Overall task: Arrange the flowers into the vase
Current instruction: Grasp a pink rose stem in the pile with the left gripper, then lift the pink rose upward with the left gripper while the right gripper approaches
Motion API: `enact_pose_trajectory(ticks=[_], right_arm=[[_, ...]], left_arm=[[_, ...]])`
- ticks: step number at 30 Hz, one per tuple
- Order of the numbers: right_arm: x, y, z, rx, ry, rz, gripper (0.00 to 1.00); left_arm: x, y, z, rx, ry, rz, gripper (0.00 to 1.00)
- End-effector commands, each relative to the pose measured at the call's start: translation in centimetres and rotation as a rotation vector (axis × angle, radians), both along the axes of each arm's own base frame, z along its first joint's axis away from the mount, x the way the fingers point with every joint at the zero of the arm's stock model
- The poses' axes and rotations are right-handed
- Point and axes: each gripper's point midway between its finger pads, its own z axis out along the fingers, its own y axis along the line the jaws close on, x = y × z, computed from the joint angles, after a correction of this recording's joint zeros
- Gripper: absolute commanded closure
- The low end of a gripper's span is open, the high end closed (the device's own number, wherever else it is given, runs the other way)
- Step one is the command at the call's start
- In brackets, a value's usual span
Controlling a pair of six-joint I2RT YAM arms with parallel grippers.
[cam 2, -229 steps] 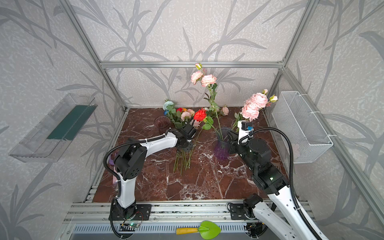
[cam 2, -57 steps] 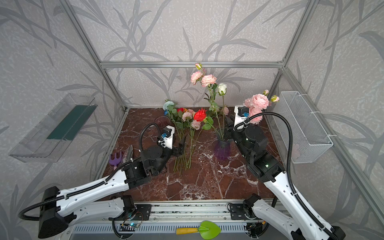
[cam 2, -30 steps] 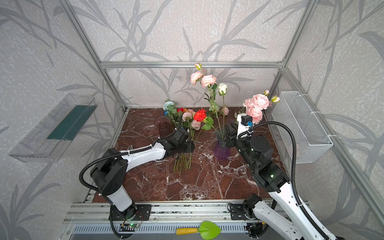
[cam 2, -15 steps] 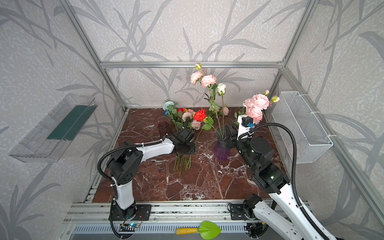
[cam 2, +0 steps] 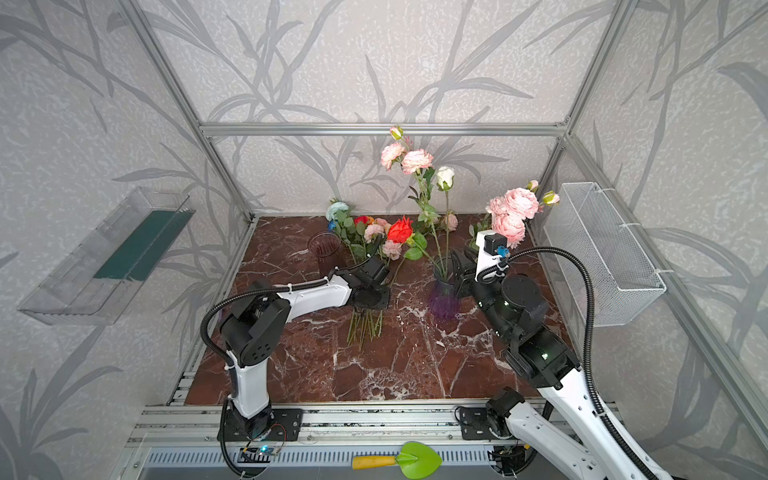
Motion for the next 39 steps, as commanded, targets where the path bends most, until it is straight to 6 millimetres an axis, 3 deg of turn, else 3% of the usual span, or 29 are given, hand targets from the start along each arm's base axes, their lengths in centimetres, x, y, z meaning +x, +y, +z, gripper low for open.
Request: enact_pose_trajectory(ticks=[1,7,17,28,34,39], right_arm=[[-0.3,-0.2,0.7,0.018,-0.030,-0.003,0.68],[-0.3,-0.1,0.8,0.019,-0.029,0.000,0.68],[-0.1,0.0,1.0,0.018,-0.029,0.004,0.68],[-0.1,0.1,1.3,0.005,-0.035,0.005,0.68],[0.5,1.3,0.7,-0.012,-0.017,0.042,0.64],[0.8,2.8,0.7,-0.009,-0.022,0.109,0.51]], left_arm=[[0.6,0.3,1.4,-0.003,-0.026,0.018,0.91],[0.8,0.3,3.5,-0.038,-0.067,0.035,0.98],[1.5,1.6,10.7,-0.130,-0.268,0.065,1.00],[2.0,6.8,19.9,-0.182,-0.537,0.146,1.00],[0.4,9.3,25.9,-0.210,-0.749,0.147,1.00],[-1.7,11.5,30.4,-0.266,-0.951,0.159,1.00]])
